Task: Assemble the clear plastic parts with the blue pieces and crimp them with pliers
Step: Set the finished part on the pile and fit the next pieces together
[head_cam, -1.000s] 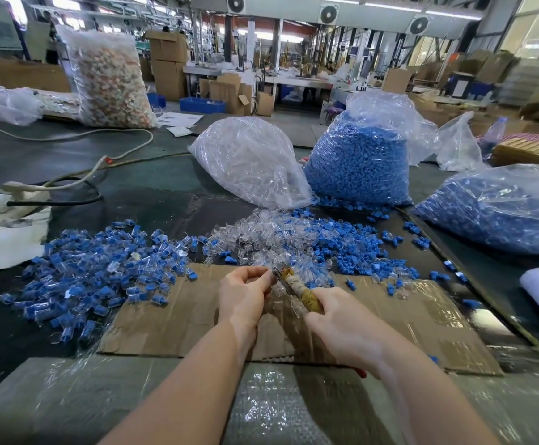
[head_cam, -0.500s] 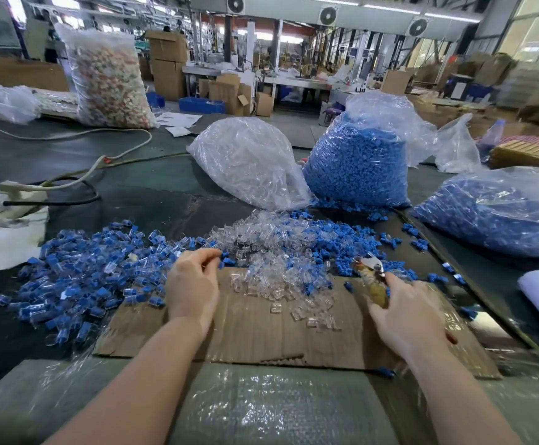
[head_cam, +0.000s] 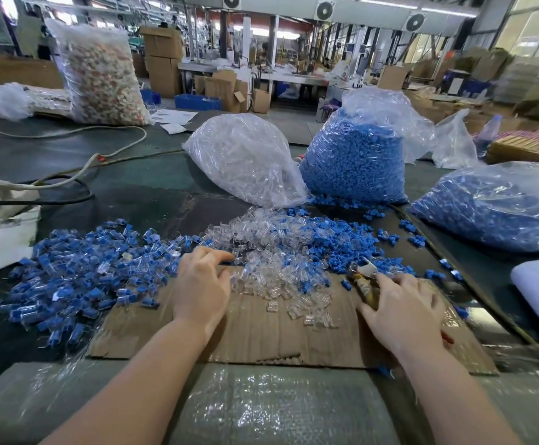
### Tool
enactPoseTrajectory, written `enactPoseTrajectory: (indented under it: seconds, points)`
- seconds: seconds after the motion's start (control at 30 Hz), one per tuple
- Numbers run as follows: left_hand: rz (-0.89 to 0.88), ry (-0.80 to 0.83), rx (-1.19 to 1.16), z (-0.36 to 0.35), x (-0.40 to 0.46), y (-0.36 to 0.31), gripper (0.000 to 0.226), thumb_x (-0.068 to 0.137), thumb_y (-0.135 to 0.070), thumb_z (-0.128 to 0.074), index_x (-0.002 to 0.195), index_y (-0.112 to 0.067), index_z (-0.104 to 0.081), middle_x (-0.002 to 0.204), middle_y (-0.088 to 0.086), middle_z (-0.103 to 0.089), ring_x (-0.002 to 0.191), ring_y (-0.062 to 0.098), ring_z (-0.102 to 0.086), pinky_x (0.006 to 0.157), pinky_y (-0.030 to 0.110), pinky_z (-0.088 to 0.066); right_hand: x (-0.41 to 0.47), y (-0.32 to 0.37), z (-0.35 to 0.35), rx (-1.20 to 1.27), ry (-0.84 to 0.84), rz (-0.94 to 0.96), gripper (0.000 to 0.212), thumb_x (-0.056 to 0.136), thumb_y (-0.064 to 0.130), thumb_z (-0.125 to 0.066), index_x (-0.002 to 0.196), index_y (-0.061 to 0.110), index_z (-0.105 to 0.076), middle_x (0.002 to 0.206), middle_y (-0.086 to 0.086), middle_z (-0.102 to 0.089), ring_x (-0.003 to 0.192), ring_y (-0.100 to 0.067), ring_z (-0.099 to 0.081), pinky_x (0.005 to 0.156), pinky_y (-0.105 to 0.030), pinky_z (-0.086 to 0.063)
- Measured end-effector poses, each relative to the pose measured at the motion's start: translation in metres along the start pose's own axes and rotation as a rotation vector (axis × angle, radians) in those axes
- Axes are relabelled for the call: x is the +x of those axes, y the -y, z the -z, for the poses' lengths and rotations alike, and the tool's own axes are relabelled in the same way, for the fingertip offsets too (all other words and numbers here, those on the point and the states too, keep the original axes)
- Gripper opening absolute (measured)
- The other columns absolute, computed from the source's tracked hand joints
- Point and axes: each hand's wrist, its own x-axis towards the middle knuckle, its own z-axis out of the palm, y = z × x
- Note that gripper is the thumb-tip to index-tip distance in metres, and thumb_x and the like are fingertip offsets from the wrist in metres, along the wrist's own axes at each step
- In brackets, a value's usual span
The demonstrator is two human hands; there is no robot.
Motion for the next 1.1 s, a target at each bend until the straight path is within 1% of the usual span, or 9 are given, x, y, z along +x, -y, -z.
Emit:
enactPoseTrajectory:
  seconds: [0.13, 0.2, 0.3, 0.4, 0.5, 0.7, 0.87, 0.97, 1.1]
  points:
    - [-0.22, 0.211, -0.125, -0.01, -0.014, -0.033, 0.019, 0.086, -0.014, -0.062, 0.104, -0.013, -0.068, 0.096, -0.002, -0.062, 0.091, 0.008, -0.051, 0.084, 0.02, -0.044, 0.005, 0.012, -0.004, 0.037, -0.122, 0.151, 0.035, 0.094, 0.033, -0.051, 0.128, 0.03, -0.05, 0.128, 0.001, -0.046, 0.123, -0.021, -0.039, 0.106, -0.044, -0.028]
    - [-0.334, 0.325, -0.134, -0.019, -0.023, -0.046, 0.022, 0.087, -0.019, -0.061, 0.108, -0.016, -0.067, 0.097, -0.006, -0.059, 0.092, 0.005, -0.047, 0.089, 0.019, -0.042, 0.008, 0.018, -0.005, 0.034, -0.136, 0.177, 0.025, 0.096, 0.027, -0.047, 0.119, 0.029, -0.057, 0.122, 0.0, -0.047, 0.116, -0.021, -0.04, 0.102, -0.043, -0.031]
    - [-0.446, 0.452, -0.08, -0.031, -0.035, -0.059, 0.033, 0.088, -0.036, -0.057, 0.119, -0.025, -0.06, 0.098, -0.013, -0.045, 0.094, 0.001, -0.034, 0.092, 0.013, -0.028, 0.014, 0.026, -0.007, 0.007, -0.11, 0.172, 0.021, 0.097, 0.025, -0.044, 0.108, 0.028, -0.061, 0.116, -0.002, -0.045, 0.112, -0.022, -0.039, 0.099, -0.045, -0.033]
    - [-0.471, 0.522, -0.005, -0.04, -0.041, -0.063, 0.041, 0.086, -0.045, -0.057, 0.124, -0.028, -0.058, 0.103, -0.012, -0.041, 0.098, 0.002, -0.029, 0.099, 0.022, -0.03, 0.018, 0.03, -0.011, -0.029, -0.084, 0.159, 0.021, 0.097, 0.024, -0.043, 0.104, 0.025, -0.063, 0.115, -0.003, -0.044, 0.112, -0.023, -0.038, 0.099, -0.047, -0.032]
    - [-0.457, 0.499, -0.011, -0.043, -0.045, -0.061, 0.037, 0.086, -0.041, -0.059, 0.12, -0.027, -0.061, 0.109, -0.009, -0.047, 0.104, 0.006, -0.033, 0.1, 0.025, -0.031, 0.019, 0.031, -0.015, -0.027, -0.111, 0.149, 0.022, 0.098, 0.022, -0.041, 0.104, 0.024, -0.062, 0.114, -0.002, -0.045, 0.111, -0.022, -0.039, 0.097, -0.046, -0.031]
    - [-0.449, 0.421, -0.072, -0.044, -0.046, -0.058, 0.031, 0.087, -0.033, -0.061, 0.116, -0.024, -0.064, 0.109, -0.007, -0.051, 0.104, 0.006, -0.036, 0.099, 0.019, -0.03, 0.014, 0.036, -0.018, 0.038, -0.221, 0.166, 0.019, 0.097, 0.022, -0.041, 0.1, 0.025, -0.06, 0.109, 0.002, -0.053, 0.109, -0.02, -0.042, 0.09, -0.039, -0.03]
    - [-0.418, 0.386, -0.072, -0.046, -0.046, -0.058, 0.032, 0.088, -0.031, -0.059, 0.119, -0.024, -0.061, 0.106, -0.009, -0.051, 0.096, 0.003, -0.03, 0.093, 0.015, -0.028, 0.004, 0.047, -0.017, 0.378, -0.315, 0.153, 0.016, 0.095, 0.026, -0.049, 0.102, 0.021, -0.063, 0.1, 0.004, -0.063, 0.1, -0.017, -0.051, 0.089, -0.035, -0.035]
    - [-0.422, 0.355, -0.052, -0.045, -0.045, -0.058, 0.032, 0.089, -0.031, -0.058, 0.121, -0.025, -0.06, 0.104, -0.008, -0.051, 0.094, 0.003, -0.031, 0.09, 0.015, -0.027, -0.002, 0.053, -0.019, 0.573, -0.352, 0.152, 0.018, 0.093, 0.017, -0.053, 0.107, 0.016, -0.064, 0.1, 0.0, -0.063, 0.097, -0.016, -0.052, 0.088, -0.03, -0.039]
    - [-0.457, 0.35, -0.004, -0.044, -0.047, -0.057, 0.033, 0.092, -0.026, -0.054, 0.126, -0.026, -0.057, 0.11, -0.004, -0.05, 0.103, 0.012, -0.037, 0.092, 0.023, -0.031, -0.01, 0.059, -0.024, 0.777, -0.36, 0.171, 0.021, 0.091, 0.006, -0.053, 0.108, 0.009, -0.065, 0.099, -0.003, -0.06, 0.097, -0.019, -0.053, 0.087, -0.023, -0.037]
